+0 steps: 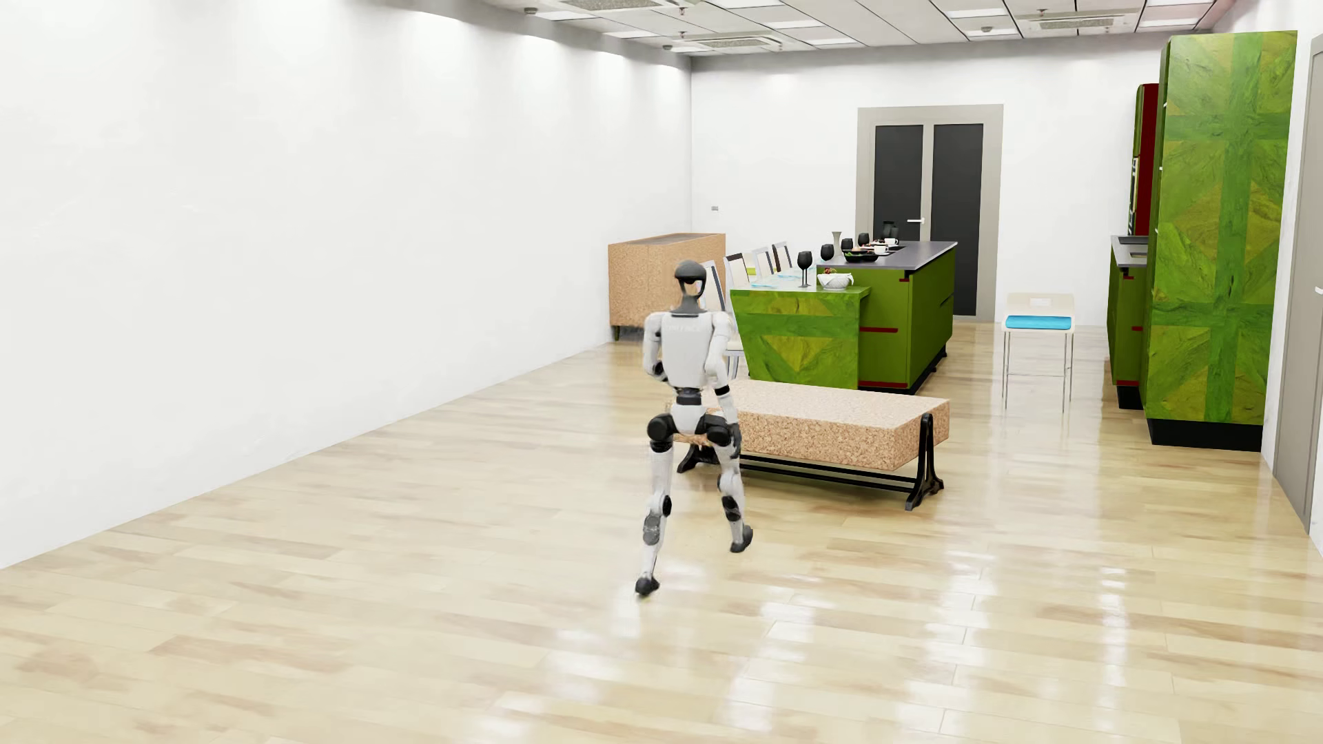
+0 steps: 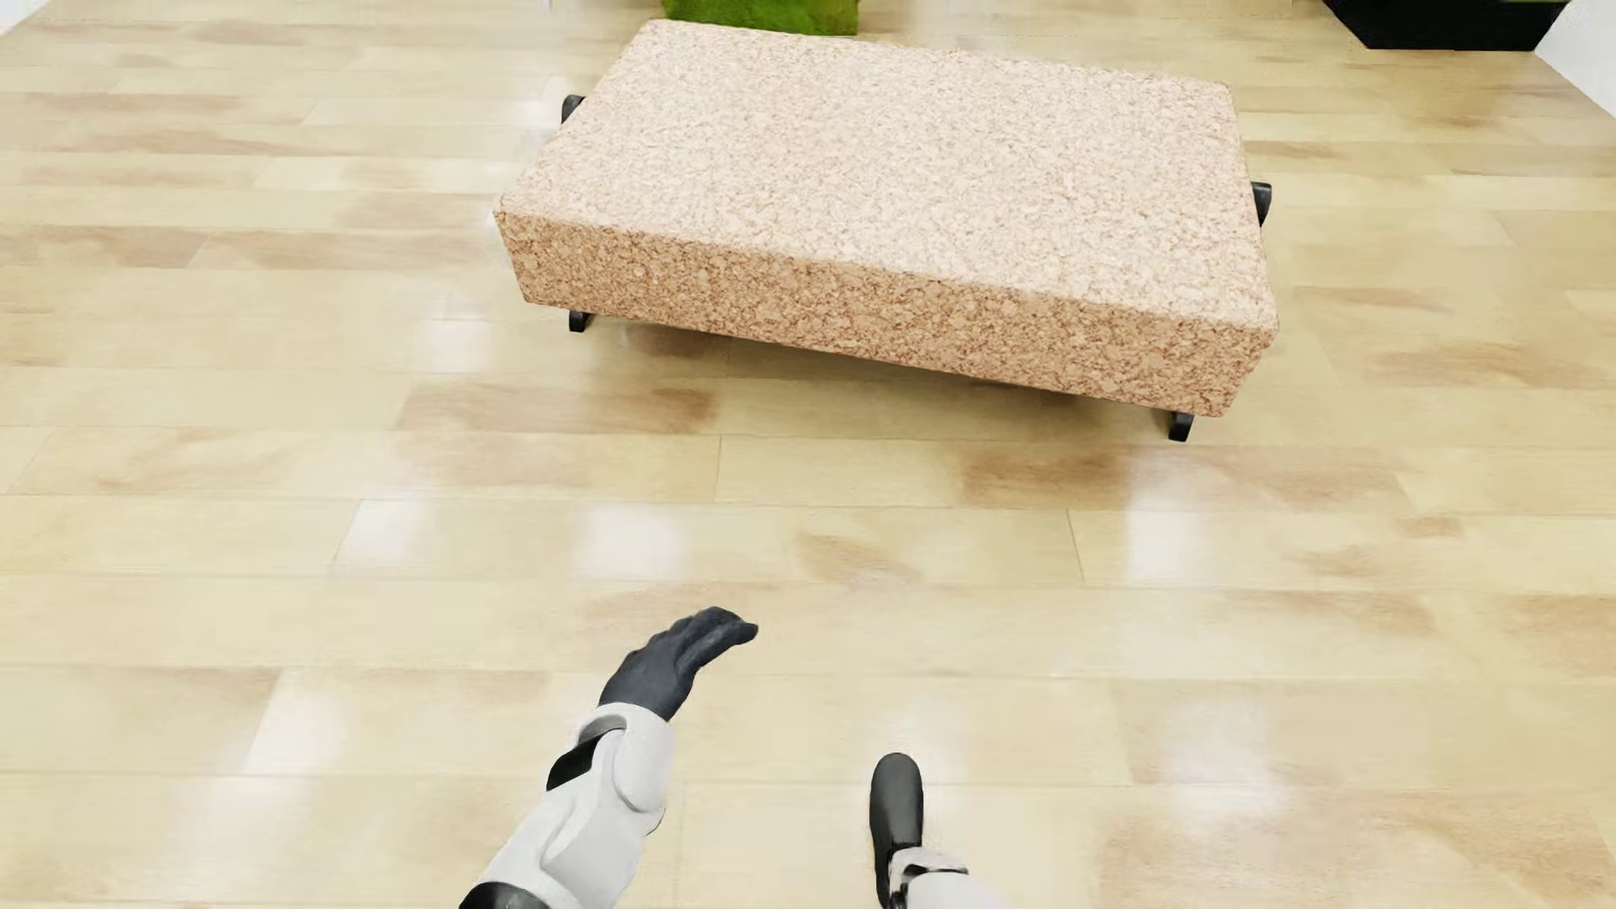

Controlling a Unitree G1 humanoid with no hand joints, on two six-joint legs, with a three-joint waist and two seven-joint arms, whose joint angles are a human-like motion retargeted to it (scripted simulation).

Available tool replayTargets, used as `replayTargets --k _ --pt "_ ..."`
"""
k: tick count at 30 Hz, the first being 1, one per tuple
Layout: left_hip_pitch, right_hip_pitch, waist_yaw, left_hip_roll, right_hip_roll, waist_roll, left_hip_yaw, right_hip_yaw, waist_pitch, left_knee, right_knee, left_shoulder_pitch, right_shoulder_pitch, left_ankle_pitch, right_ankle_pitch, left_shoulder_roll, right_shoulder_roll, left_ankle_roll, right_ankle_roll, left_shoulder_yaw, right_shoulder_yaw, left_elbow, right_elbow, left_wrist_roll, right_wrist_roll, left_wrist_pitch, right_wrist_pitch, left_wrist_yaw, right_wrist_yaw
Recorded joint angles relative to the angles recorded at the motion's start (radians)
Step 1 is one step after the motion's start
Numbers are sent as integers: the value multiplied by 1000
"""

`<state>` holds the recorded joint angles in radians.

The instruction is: Move towards the wood coffeetable

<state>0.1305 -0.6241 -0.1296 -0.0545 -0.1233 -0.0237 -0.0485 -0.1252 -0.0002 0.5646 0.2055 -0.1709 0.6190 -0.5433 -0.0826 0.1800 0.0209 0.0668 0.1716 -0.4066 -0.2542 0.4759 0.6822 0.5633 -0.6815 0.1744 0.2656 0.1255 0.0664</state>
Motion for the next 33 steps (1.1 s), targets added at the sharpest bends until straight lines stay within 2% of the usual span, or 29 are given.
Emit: replayTargets --k 1,2,3,4,5,6,7,8,9,10,11,12,13,14,15,16,17,18,19,20,21,22,23,24,25,27,28,30,33 --pt "-4 -36 -9 54 14 1 14 -7 7 175 192 32 17 115 187 19 31 -47 -98 42 -8 -66 29 -44 -8 -20 16 44 -20" --pt "-64 -66 -11 105 25 10 23 -27 20 422 401 70 11 305 89 30 41 -133 -159 86 3 -110 65 -62 -32 -19 34 77 -14" --pt "-178 -56 -10 160 31 22 32 -44 34 677 527 104 -17 433 -22 18 35 -190 -181 128 20 -115 86 -65 -63 8 47 111 5" --pt "-315 -5 -1 247 40 37 51 -65 45 850 549 119 -61 409 -89 -8 21 -163 -174 149 33 -70 78 -61 -93 65 45 138 15" --pt "-446 66 18 309 56 53 72 -82 52 920 506 114 -105 383 -115 -23 6 -57 -170 130 39 17 38 -49 -120 139 24 127 -6" --pt "-547 137 41 331 76 65 110 -88 54 899 448 105 -147 356 -121 -11 -11 13 -169 71 42 121 -18 -25 -141 201 -20 54 -61" --pt "-615 202 62 321 98 72 157 -79 53 807 398 110 -188 340 -117 19 -30 53 -174 -5 49 218 -75 4 -144 224 -83 -57 -129" --pt "-666 264 78 279 119 74 171 -60 50 669 362 139 -241 341 -136 57 -46 21 -179 -63 69 285 -126 23 -122 217 -138 -163 -174" --pt "-696 321 88 247 136 73 165 -44 44 481 342 169 -278 346 -175 88 -66 -41 -183 -93 94 342 -174 19 -79 208 -200 -240 -190" --pt "-705 370 94 228 150 72 144 -29 37 261 342 215 -315 366 -244 121 -90 -66 -181 -101 117 371 -215 7 -26 208 -256 -279 -180" --pt "-685 405 97 231 160 74 136 -8 29 24 368 267 -359 406 -314 138 -107 -78 -175 -100 140 381 -258 -2 21 220 -289 -280 -163" --pt "-668 421 100 248 163 78 152 24 26 -124 433 330 -398 550 -382 144 -125 -43 -161 -82 161 373 -308 -12 62 228 -309 -246 -153" --pt "-670 406 104 261 140 78 196 61 30 -84 549 394 -434 601 -436 126 -148 -34 -141 -50 166 366 -360 -33 85 229 -324 -183 -156" --pt "-667 360 108 271 114 70 245 104 37 22 715 434 -458 524 -409 89 -160 -23 -118 -13 162 381 -395 -63 99 238 -333 -113 -185" --pt "-653 304 115 272 106 57 266 145 42 89 859 435 -474 465 -287 53 -147 -30 -97 10 152 419 -390 -90 109 263 -325 -75 -236" --pt "-616 260 123 267 84 44 287 149 41 88 943 412 -485 434 -179 34 -114 -39 -6 1 136 462 -339 -95 110 289 -288 -94 -282" --pt "-567 233 129 254 36 34 309 128 35 41 961 379 -502 428 -187 26 -86 -47 29 -40 131 486 -258 -71 94 300 -222 -156 -289" --pt "-513 217 133 236 -12 26 327 93 27 -27 931 347 -524 434 -224 29 -80 -52 -29 -85 153 476 -167 -36 52 290 -151 -214 -233" --pt "-467 210 134 220 -48 20 339 56 19 -86 863 318 -541 440 -267 38 -93 -57 -84 -103 201 437 -81 -13 -13 264 -111 -230 -129" --pt "-440 215 134 209 -72 16 343 20 12 -117 755 293 -550 434 -307 44 -109 -62 -100 -91 243 382 -12 -14 -78 234 -105 -203 -20" --pt "-428 222 133 203 -70 12 341 16 7 -123 615 270 -550 418 -298 38 -110 -68 -76 -56 248 327 42 -20 -113 203 -105 -152 39" --pt "-423 245 134 197 -71 7 336 -1 3 -121 433 248 -539 401 -239 43 -94 -73 -43 -13 217 278 70 -33 -112 157 -85 -103 26" --pt "-415 279 135 195 -72 0 331 -41 -2 -131 329 222 -523 393 -170 44 -69 -77 -87 30 168 229 89 -53 -89 132 -64 -59 -37" --pt "-411 301 133 191 -77 -8 328 -54 -5 -129 304 204 -507 386 -180 33 -48 -82 -93 86 129 187 113 -73 -71 119 -46 -15 -108" --pt "-404 314 131 192 -78 -14 329 -59 -6 -124 296 197 -496 387 -185 11 -36 -88 -97 159 113 151 146 -94 -67 115 -26 33 -137" --pt "-383 346 128 201 -67 -15 325 -73 -9 -130 272 191 -477 383 -174 -49 -43 -100 -101 287 136 108 195 -130 -92 112 0 132 -62" --pt "-372 370 127 206 -58 -14 316 -86 -12 -142 242 181 -463 382 -171 -67 -56 -107 -104 302 153 107 190 -131 -102 112 -8 159 -11" --pt "-346 431 123 219 -30 -7 299 -116 -19 -180 153 158 -427 371 -167 -53 -81 -119 -111 225 170 130 141 -84 -105 108 -50 113 -8" --pt "-338 477 110 242 5 7 279 -141 -27 -197 75 158 -406 355 -164 -21 -72 -134 -114 93 134 222 112 -32 -74 109 -54 -59 -120"
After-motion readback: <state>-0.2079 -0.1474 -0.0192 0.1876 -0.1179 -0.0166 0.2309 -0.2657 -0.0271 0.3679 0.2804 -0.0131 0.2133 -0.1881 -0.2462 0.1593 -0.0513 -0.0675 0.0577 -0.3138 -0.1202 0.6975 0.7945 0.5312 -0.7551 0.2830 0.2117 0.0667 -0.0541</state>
